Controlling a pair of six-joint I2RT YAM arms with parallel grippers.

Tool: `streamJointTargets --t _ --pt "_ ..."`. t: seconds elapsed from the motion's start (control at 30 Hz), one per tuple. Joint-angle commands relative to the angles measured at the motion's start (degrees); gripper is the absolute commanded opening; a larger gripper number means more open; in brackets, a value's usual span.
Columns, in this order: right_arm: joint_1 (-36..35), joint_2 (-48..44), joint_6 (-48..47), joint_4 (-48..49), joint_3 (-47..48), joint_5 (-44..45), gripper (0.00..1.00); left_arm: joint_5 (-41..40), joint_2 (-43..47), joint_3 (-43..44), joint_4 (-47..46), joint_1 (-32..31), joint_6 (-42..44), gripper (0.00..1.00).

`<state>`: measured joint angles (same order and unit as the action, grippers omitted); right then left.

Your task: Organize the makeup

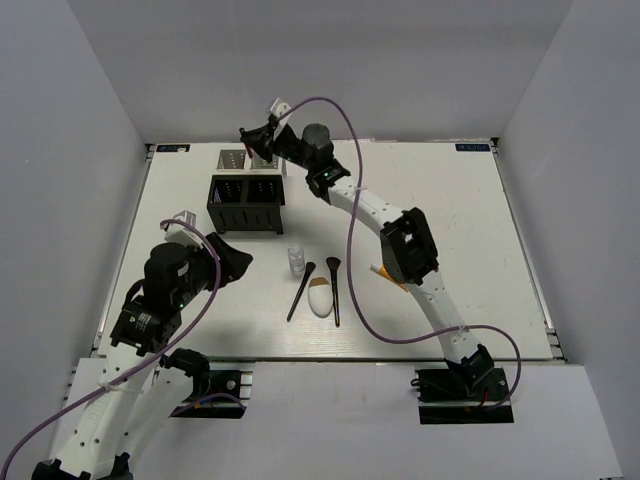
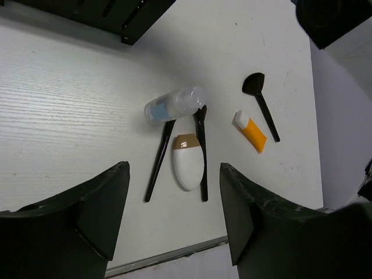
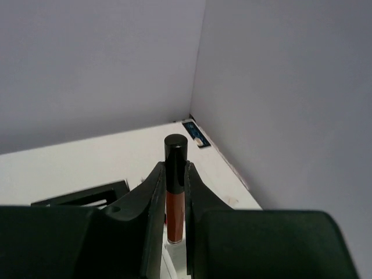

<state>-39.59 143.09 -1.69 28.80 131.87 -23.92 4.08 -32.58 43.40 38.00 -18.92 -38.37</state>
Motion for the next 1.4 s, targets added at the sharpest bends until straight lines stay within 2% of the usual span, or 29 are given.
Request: streamJointTargets --t 0.0,0.17,0.47,1.23,1.3,1.37 --pt "-3.1 1.7 2.1 19.8 2.0 2.6 0.0 -0.6 0.1 -2.1 -1.2 0.0 -1.2 0.73" --pt "-4.8 5.7 0.2 24.4 2.4 5.7 0.0 0.4 -0.6 -3.7 -3.0 0.0 -2.4 0.73" --pt "-6.4 13.2 -3.9 26.2 6.2 11.7 0.0 0.5 -1.9 -3.1 -2.1 0.0 -1.9 0.73" --pt "-6.2 16.7 -7.6 28.2 4.8 15.5 0.01 0.8 -2.3 -2.6 -0.4 0.5 -2.1 0.74" --pt "-6.0 16.7 -8.4 28.5 4.2 15.3 0.27 0.8 -2.8 -2.4 -0.6 0.5 -2.0 0.75" --pt "-6.0 16.6 -8.7 28.3 3.9 14.4 0.46 1.0 -3.5 -2.3 -0.8 0.5 -1.7 0.76"
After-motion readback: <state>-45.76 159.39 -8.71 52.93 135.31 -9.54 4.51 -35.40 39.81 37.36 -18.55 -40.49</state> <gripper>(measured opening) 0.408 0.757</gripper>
